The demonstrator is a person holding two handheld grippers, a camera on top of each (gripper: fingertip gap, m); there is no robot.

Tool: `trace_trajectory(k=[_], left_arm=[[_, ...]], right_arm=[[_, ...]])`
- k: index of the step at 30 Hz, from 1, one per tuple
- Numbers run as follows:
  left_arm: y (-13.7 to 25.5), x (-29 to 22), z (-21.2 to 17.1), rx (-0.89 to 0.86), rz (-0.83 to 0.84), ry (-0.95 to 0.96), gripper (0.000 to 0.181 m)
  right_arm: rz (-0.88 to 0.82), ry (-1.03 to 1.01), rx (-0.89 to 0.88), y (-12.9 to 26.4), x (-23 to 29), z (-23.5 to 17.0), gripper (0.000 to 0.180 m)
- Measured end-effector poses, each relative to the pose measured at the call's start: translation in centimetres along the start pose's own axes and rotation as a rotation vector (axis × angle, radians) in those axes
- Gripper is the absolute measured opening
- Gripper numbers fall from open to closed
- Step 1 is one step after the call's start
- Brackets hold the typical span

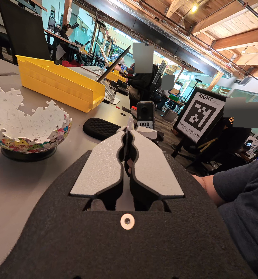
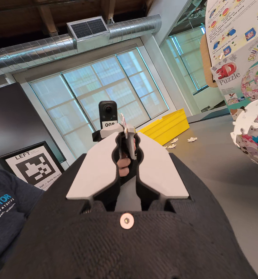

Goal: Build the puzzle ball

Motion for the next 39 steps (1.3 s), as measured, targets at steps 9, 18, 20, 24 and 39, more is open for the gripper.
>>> trace_trajectory(k=[9,18,20,24,39], left_arm=[[-0.5,0.4,-1.1,0.003,-0.026,0.051,0.002],[1.7,1.4,-0.6,0.083,0.054,-0.020,0.026],[2.7,1.5,1.0,0.102,0.091,-0.075,0.026],[3.2,2.3,4.2,0.179,0.162,-0.198,0.028],[-5.9,15.3,14.2,0.490,0.135,-0.285,0.048]], right_arm=[[-0.012,0.003,0.024,0.4,-0.3,-0.1,0.003],[-0.127,0.073,0.262,3.0,-2.8,4.3,0.003],[-0.202,0.124,0.382,3.7,-4.2,7.8,0.003],[-0.346,0.114,0.699,3.5,-8.4,12.5,0.003],[-0.445,0.092,1.097,-1.9,-17.1,12.1,0.003]])
Point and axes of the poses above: each gripper's, where its closed fingertips meet, y back along the fingers, z out of its top, x = y × z across the jaws, the point moved 6 cm from there along y, back along the fingers, and after that the axes turned 5 degrees about y, right-handed, at the moved point
